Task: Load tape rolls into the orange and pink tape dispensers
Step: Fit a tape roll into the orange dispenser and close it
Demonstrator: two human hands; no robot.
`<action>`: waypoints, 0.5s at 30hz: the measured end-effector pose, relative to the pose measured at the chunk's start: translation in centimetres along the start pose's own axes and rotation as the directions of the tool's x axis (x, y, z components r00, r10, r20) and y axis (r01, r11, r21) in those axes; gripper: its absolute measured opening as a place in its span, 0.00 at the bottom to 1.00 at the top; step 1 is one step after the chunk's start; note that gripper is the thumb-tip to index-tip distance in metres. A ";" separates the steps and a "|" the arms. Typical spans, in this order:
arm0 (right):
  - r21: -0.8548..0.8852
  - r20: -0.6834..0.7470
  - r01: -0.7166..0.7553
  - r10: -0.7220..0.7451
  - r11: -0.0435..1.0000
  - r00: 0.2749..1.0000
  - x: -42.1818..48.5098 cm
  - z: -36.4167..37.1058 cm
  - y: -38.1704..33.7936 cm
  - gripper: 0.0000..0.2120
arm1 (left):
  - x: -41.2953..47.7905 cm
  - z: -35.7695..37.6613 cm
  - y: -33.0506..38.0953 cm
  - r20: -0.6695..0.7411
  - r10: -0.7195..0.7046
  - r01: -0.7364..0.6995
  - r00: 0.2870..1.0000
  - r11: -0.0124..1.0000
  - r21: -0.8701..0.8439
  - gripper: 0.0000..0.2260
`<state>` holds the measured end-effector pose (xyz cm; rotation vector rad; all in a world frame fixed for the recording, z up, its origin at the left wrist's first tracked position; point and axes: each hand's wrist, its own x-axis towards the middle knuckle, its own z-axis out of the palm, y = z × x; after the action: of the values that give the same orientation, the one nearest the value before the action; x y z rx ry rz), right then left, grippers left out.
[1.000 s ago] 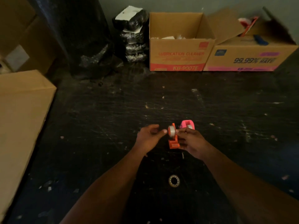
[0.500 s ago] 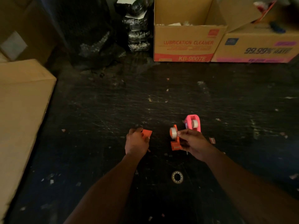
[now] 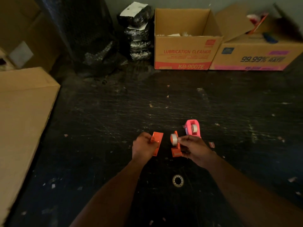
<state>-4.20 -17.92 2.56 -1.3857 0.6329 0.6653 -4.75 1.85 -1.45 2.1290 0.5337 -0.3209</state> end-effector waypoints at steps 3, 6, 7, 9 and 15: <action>0.013 0.008 0.028 -0.028 1.000 1.000 0.2 0.4 -0.1 0.09 | -0.1 0.2 1.3 0.020 0.023 -0.020 1.000 0.995 -0.102 0.11; 0.036 0.003 0.061 -0.061 0.997 0.998 0.1 0.9 -0.5 0.09 | -0.3 0.3 2.3 0.066 0.054 -0.042 0.996 0.984 -0.171 0.12; 0.039 0.004 0.065 -0.065 0.997 0.998 0.0 0.9 -0.6 0.08 | -0.3 0.4 2.6 0.081 0.059 -0.041 0.995 0.978 -0.204 0.13; 0.047 0.012 0.065 -0.065 0.997 0.998 -0.2 0.9 -0.7 0.06 | -0.5 0.4 3.1 0.113 0.057 -0.026 0.992 0.965 -0.259 0.12; 0.084 0.009 0.079 -0.080 0.993 0.997 -1.2 0.7 -1.1 0.08 | -1.7 0.2 4.0 0.303 -0.002 0.147 0.953 0.878 -0.456 0.08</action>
<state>-4.21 -17.37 4.23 -1.3215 0.5865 0.5775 -4.32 -0.78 2.01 1.5513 0.4639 -0.4881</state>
